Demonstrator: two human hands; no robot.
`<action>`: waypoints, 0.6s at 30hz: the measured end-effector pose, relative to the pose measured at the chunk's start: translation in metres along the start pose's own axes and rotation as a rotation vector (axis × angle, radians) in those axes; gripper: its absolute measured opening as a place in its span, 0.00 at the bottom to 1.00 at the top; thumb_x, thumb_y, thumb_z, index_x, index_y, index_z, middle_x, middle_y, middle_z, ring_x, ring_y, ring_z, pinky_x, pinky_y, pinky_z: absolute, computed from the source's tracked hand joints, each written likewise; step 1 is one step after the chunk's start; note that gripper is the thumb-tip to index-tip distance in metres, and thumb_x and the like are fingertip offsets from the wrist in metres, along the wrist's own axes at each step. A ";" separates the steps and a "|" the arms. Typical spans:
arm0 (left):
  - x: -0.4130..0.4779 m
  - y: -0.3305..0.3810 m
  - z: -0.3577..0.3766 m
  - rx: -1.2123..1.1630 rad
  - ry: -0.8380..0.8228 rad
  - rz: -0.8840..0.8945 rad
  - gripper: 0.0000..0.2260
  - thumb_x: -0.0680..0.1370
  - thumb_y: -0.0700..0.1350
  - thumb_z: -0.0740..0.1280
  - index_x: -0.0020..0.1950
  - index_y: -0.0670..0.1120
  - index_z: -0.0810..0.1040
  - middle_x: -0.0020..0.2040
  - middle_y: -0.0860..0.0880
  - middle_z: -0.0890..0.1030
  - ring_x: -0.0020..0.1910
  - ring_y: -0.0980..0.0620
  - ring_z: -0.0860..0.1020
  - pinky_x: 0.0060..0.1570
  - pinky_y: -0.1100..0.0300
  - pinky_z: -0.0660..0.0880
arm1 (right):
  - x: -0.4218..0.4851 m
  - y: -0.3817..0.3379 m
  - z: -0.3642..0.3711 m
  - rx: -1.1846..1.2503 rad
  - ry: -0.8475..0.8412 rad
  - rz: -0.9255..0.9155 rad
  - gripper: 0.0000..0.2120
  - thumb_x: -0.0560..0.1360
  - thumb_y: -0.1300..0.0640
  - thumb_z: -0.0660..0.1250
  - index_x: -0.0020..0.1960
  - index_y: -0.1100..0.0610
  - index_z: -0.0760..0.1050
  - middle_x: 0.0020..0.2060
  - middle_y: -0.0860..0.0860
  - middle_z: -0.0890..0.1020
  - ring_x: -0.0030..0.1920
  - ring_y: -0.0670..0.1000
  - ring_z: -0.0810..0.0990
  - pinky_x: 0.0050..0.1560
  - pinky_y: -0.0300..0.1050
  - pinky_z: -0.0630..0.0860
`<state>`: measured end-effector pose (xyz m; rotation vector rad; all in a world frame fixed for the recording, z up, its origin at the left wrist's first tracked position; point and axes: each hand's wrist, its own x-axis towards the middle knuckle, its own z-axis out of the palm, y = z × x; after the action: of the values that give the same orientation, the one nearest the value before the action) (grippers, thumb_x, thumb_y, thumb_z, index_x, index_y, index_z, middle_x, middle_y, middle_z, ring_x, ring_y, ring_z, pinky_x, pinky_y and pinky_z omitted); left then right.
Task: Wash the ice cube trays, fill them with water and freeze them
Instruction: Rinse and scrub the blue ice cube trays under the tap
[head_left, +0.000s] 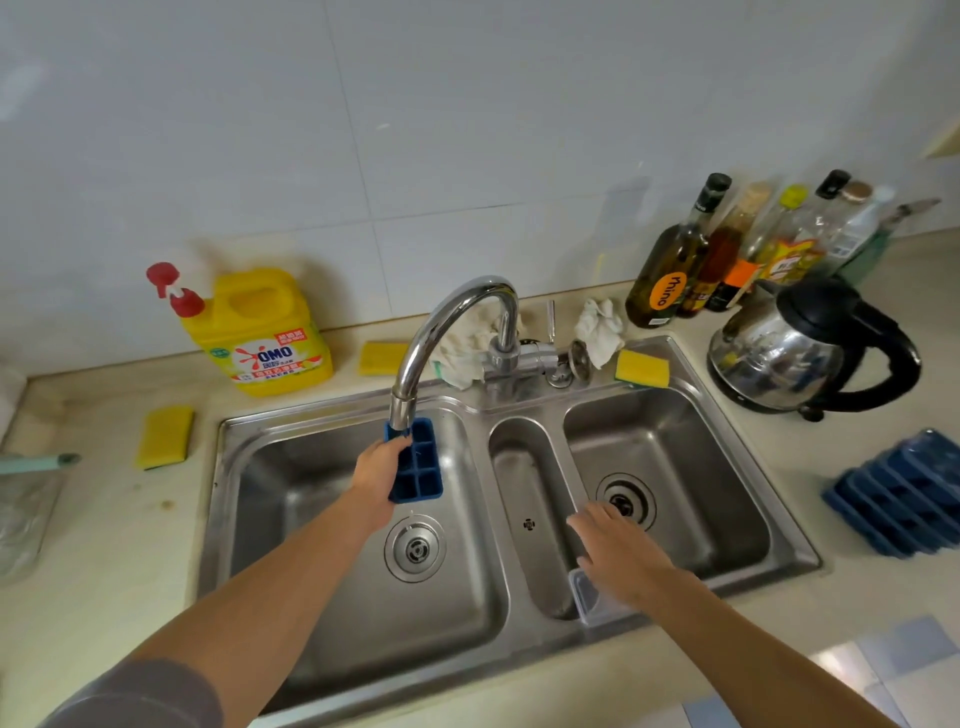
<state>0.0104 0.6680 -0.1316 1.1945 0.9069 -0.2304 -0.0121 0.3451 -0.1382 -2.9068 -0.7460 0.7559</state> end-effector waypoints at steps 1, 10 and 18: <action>-0.001 0.001 -0.001 -0.011 -0.017 -0.009 0.11 0.81 0.46 0.67 0.62 0.46 0.77 0.56 0.41 0.83 0.53 0.40 0.83 0.44 0.48 0.80 | 0.006 -0.008 -0.007 0.030 0.012 -0.009 0.24 0.83 0.54 0.64 0.76 0.55 0.64 0.75 0.53 0.68 0.75 0.54 0.67 0.75 0.51 0.66; -0.007 0.010 -0.009 -0.163 -0.111 -0.064 0.08 0.82 0.44 0.65 0.57 0.43 0.79 0.42 0.44 0.87 0.39 0.45 0.87 0.37 0.52 0.82 | 0.065 -0.120 -0.052 0.819 0.139 0.097 0.23 0.82 0.46 0.66 0.73 0.55 0.71 0.67 0.50 0.78 0.62 0.49 0.80 0.64 0.49 0.77; -0.001 0.011 -0.009 -0.322 -0.121 -0.041 0.10 0.79 0.35 0.59 0.55 0.38 0.78 0.44 0.39 0.84 0.43 0.42 0.81 0.46 0.50 0.79 | 0.098 -0.166 -0.062 1.327 0.012 0.266 0.07 0.82 0.58 0.67 0.59 0.57 0.75 0.46 0.59 0.86 0.41 0.58 0.88 0.49 0.60 0.85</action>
<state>0.0121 0.6795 -0.1237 0.8559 0.8275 -0.1800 0.0184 0.5416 -0.1008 -1.7600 0.1824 0.7897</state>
